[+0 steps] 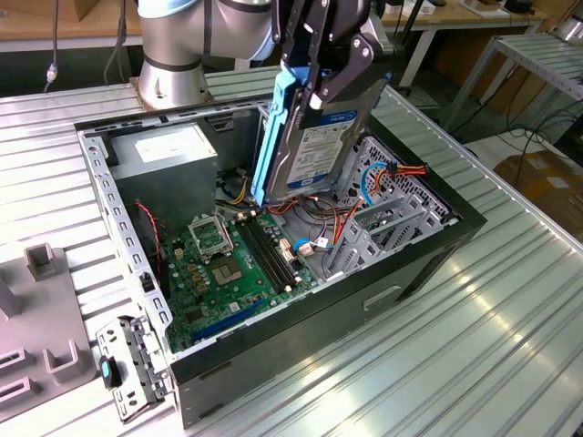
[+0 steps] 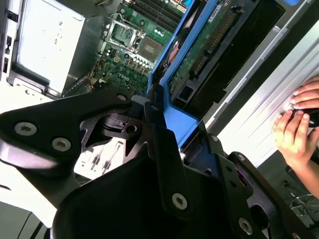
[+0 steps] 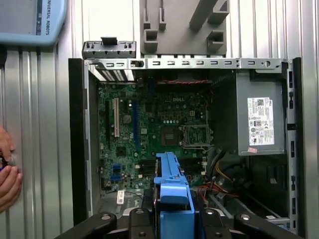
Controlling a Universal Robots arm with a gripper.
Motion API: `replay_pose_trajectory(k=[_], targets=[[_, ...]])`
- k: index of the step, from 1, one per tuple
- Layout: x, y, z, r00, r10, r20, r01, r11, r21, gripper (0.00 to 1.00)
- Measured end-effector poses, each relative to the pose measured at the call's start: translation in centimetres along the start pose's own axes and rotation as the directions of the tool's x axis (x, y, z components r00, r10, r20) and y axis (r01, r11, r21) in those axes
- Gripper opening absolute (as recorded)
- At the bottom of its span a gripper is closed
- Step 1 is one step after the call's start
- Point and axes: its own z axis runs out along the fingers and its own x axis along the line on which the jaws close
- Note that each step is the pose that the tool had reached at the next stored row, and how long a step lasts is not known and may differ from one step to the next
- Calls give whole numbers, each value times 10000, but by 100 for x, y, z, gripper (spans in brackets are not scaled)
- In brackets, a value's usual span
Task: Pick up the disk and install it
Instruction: 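Insert the disk into the insertion slot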
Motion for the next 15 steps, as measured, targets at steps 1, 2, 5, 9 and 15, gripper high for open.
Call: replay_pose_trajectory(k=[1, 2, 5, 9, 15], targets=[[3, -30, 1, 10000, 0, -12, 0, 10000, 0, 37], [5, -48, 1, 10000, 0, -18, 0, 10000, 0, 37], [30, -71, 6, 10000, 1, -24, -1, 10000, 3, 37], [96, -79, 13, 10000, 0, -23, 0, 10000, 13, 37], [141, -161, 25, 10000, 0, -36, 0, 10000, 15, 37]])
